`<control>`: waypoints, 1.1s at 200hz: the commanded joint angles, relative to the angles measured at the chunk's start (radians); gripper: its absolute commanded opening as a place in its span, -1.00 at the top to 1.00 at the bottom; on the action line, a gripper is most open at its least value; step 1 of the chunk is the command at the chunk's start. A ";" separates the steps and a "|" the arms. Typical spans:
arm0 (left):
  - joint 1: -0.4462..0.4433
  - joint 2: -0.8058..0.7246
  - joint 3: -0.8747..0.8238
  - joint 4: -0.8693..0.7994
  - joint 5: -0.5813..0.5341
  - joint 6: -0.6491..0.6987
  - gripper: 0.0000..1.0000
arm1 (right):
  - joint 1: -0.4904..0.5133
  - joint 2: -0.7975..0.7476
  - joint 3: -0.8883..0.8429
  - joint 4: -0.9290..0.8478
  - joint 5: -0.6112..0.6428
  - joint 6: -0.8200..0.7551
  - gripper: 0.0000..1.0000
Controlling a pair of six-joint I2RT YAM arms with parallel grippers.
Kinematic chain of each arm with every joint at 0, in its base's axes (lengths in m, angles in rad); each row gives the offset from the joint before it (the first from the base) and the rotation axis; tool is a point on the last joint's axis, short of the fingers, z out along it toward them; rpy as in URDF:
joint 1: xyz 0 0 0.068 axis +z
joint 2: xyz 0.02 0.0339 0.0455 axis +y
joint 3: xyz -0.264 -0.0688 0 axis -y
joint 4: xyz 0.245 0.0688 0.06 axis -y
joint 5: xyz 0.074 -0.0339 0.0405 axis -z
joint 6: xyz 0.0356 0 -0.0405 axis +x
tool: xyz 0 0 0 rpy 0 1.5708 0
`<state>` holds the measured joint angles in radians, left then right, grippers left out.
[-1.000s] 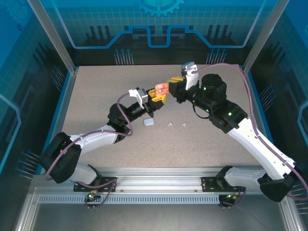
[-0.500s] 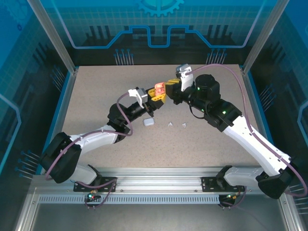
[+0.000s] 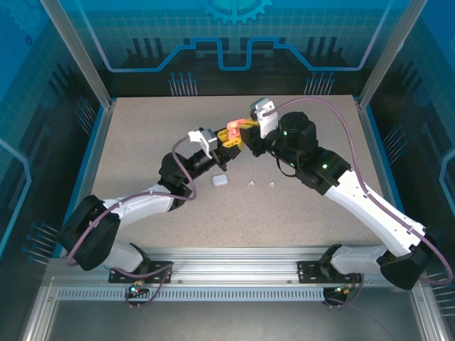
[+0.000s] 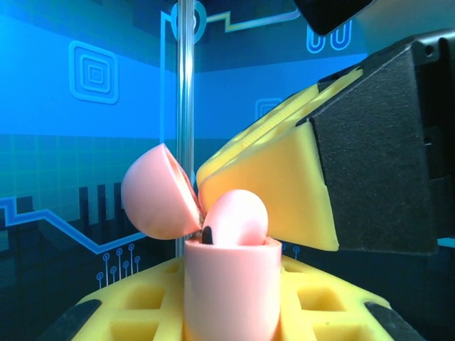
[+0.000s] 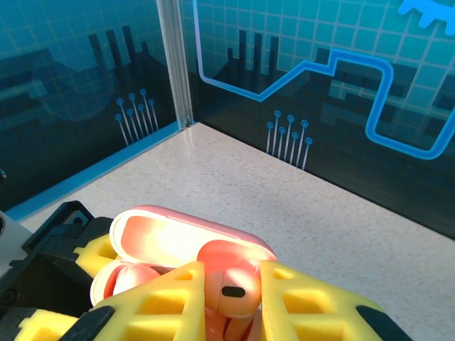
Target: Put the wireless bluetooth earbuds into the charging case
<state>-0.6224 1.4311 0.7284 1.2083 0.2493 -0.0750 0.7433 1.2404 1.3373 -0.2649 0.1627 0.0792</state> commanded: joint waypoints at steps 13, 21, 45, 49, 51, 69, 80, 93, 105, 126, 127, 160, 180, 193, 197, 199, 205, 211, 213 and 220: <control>-0.010 -0.023 0.014 0.056 0.015 0.024 1.00 | 0.061 0.054 0.045 -0.063 0.024 -0.071 0.57; -0.011 -0.023 0.014 0.056 0.014 0.023 1.00 | 0.062 0.056 0.047 -0.066 0.024 -0.067 0.55; -0.010 -0.022 0.012 0.058 0.010 0.024 1.00 | 0.059 0.065 0.067 -0.086 0.025 -0.057 0.51; -0.010 -0.022 0.011 0.057 0.009 0.023 1.00 | 0.061 0.066 0.069 -0.089 0.024 -0.055 0.50; -0.012 -0.022 0.011 0.057 0.009 0.023 1.00 | 0.061 0.067 0.070 -0.088 0.024 -0.054 0.50; -0.010 -0.022 0.009 0.057 0.006 0.024 1.00 | 0.060 0.073 0.083 -0.100 0.024 -0.045 0.41; -0.010 -0.021 0.009 0.057 0.004 0.024 1.00 | 0.060 0.075 0.091 -0.105 0.026 -0.037 0.38; -0.011 -0.022 0.009 0.058 0.003 0.024 1.00 | 0.058 0.076 0.100 -0.109 0.028 -0.024 0.34; -0.011 -0.021 0.009 0.057 0.004 0.023 1.00 | 0.054 0.077 0.107 -0.112 0.025 -0.011 0.27; -0.010 -0.020 0.006 0.056 0.003 0.020 1.00 | 0.049 0.070 0.114 -0.111 0.024 0.003 0.21; -0.011 -0.020 0.006 0.056 0.003 0.021 1.00 | 0.050 0.070 0.115 -0.111 0.024 0.004 0.20; -0.011 -0.021 0.005 0.053 0.001 0.020 1.00 | 0.028 0.062 0.128 -0.115 0.013 0.033 0.15; -0.011 -0.022 0.004 0.051 -0.002 0.021 1.00 | 0.012 0.052 0.132 -0.115 -0.015 0.061 0.11; -0.010 -0.022 0.004 0.050 -0.002 0.021 1.00 | 0.002 0.047 0.139 -0.117 -0.035 0.075 0.07; -0.012 -0.022 0.003 0.051 -0.004 0.021 1.00 | 0.001 0.045 0.141 -0.118 -0.041 0.080 0.06; -0.011 -0.021 0.004 0.051 -0.003 0.021 1.00 | -0.001 0.044 0.142 -0.118 -0.045 0.083 0.06; -0.011 -0.021 0.004 0.050 -0.003 0.022 1.00 | -0.005 0.043 0.144 -0.119 -0.055 0.091 0.04; -0.010 -0.020 0.004 0.050 -0.002 0.021 1.00 | -0.011 0.040 0.147 -0.120 -0.067 0.101 0.03; -0.012 -0.020 0.004 0.050 -0.003 0.021 1.00 | -0.013 0.040 0.148 -0.120 -0.070 0.105 0.03; -0.011 -0.019 0.004 0.050 -0.004 0.020 1.00 | -0.018 0.038 0.152 -0.121 -0.079 0.114 0.00</control>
<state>-0.6193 1.4303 0.7284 1.2175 0.2283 -0.0750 0.7380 1.2942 1.4509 -0.3752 0.1761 0.1394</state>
